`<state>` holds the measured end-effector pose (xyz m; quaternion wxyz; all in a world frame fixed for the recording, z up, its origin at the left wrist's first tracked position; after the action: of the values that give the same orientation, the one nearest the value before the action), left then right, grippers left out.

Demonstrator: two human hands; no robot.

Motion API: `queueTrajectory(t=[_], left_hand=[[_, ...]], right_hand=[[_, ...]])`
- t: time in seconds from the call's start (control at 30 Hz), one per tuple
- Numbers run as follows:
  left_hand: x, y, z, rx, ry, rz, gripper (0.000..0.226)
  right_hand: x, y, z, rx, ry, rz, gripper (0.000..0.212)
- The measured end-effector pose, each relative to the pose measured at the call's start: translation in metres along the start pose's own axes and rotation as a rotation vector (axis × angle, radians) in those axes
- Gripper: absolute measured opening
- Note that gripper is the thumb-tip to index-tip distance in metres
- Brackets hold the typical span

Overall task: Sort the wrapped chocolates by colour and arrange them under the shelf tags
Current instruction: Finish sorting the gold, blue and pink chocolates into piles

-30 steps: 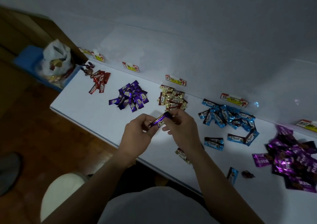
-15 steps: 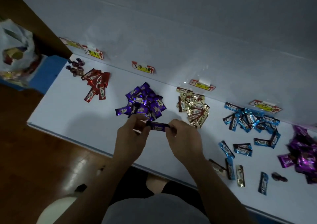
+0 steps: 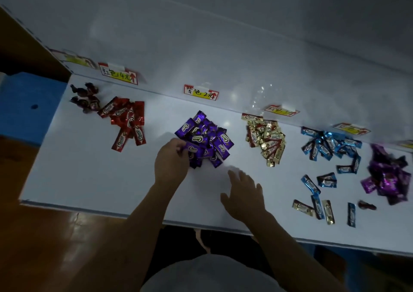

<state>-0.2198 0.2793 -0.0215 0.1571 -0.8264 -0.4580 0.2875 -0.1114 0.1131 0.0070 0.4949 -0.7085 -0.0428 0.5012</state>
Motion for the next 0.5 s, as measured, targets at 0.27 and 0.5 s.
queueTrajectory(t=[0.27, 0.5], left_hand=[[-0.024, 0.001, 0.008, 0.428, 0.337, 0.208, 0.030], [-0.056, 0.009, -0.012, 0.422, 0.438, 0.327, 0.036]], right_hand=[[-0.006, 0.032, 0.004, -0.015, 0.097, -0.036, 0.081], [-0.014, 0.020, -0.017, 0.002, 0.096, -0.084, 0.081]])
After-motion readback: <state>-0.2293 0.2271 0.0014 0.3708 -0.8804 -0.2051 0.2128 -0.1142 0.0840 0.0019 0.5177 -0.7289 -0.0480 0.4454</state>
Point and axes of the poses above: each hand's wrist, its own x-axis towards the middle knuckle, its own y-axis out of the palm, z = x × y, the point moved 2 cm from there along x, towards the middle knuckle, and after that the axes turned 8 degrees about -x, right-handed, at the moved point
